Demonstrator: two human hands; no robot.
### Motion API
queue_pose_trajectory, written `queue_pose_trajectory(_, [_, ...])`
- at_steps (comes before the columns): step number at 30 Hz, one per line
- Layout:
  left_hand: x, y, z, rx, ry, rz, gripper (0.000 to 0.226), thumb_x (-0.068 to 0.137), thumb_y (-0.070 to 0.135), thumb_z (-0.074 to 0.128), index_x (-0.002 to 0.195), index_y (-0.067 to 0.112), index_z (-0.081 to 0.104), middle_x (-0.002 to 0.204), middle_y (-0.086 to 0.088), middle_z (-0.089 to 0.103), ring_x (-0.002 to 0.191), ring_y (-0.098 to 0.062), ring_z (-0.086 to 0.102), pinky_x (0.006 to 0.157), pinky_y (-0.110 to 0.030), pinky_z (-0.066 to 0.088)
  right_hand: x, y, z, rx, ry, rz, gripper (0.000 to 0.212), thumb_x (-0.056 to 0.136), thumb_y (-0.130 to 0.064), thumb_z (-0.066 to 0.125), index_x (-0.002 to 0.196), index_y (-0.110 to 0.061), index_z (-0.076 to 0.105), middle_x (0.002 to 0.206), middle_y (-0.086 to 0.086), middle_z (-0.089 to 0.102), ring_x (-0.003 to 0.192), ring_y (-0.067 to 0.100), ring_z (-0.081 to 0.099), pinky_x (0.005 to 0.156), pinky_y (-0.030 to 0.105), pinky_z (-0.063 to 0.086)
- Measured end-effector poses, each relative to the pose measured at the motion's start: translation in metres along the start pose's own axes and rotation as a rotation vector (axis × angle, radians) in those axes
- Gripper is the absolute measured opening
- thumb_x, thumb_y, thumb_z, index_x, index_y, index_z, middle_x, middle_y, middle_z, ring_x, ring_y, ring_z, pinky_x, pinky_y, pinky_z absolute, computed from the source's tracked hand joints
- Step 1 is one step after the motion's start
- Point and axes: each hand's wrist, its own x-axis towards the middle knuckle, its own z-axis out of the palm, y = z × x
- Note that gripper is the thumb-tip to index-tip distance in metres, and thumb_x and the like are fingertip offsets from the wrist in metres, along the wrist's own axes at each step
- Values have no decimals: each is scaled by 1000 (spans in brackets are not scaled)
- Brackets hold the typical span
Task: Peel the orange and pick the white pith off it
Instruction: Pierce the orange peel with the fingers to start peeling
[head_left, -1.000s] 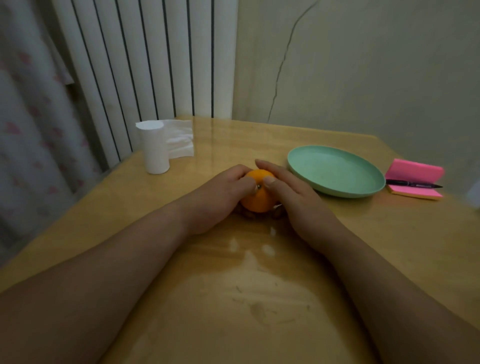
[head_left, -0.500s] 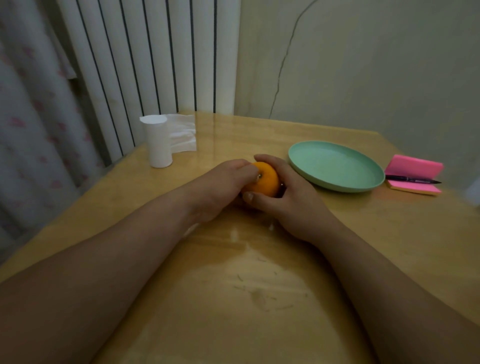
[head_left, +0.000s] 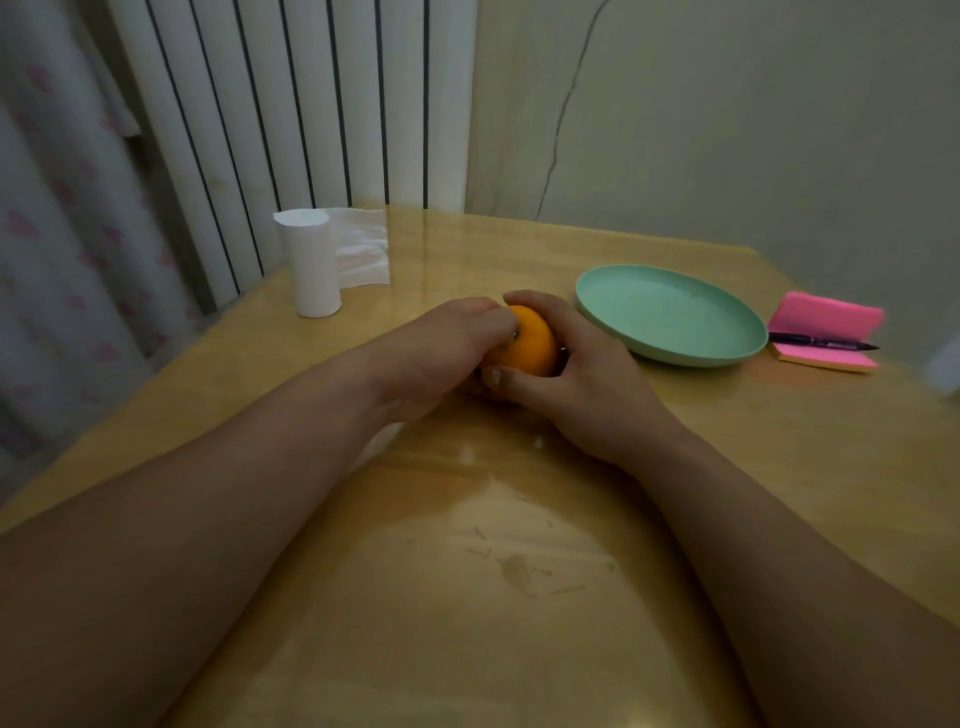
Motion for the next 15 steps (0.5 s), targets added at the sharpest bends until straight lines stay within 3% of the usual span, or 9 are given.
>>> queue_pose_trajectory(7, [4,-3,-3,-41,-35,-20,27,86,29,58,107,12,60,109,-16,55,97,-32,55,89,-48,49,-1,-3,0,-29,7,-9,70,81,-53,86,140,-55,50,121,-16,68,96,4,71,84,32,63])
queue_pose_trajectory(10, [6,-4,-4,-48,-37,-20,15,99,18,52,110,9,58,109,-16,53,99,-32,53,89,-48,48,-1,-3,0,-34,21,-14,70,79,-53,86,140,-53,51,121,-17,68,103,2,68,91,35,61])
queue_pose_trajectory(15, [6,-2,-3,-73,-33,-33,29,82,25,57,107,10,57,109,-15,52,99,-32,52,89,-49,47,-1,-5,1,-59,31,-20,71,78,-56,85,141,-51,52,122,-18,68,106,2,67,94,37,60])
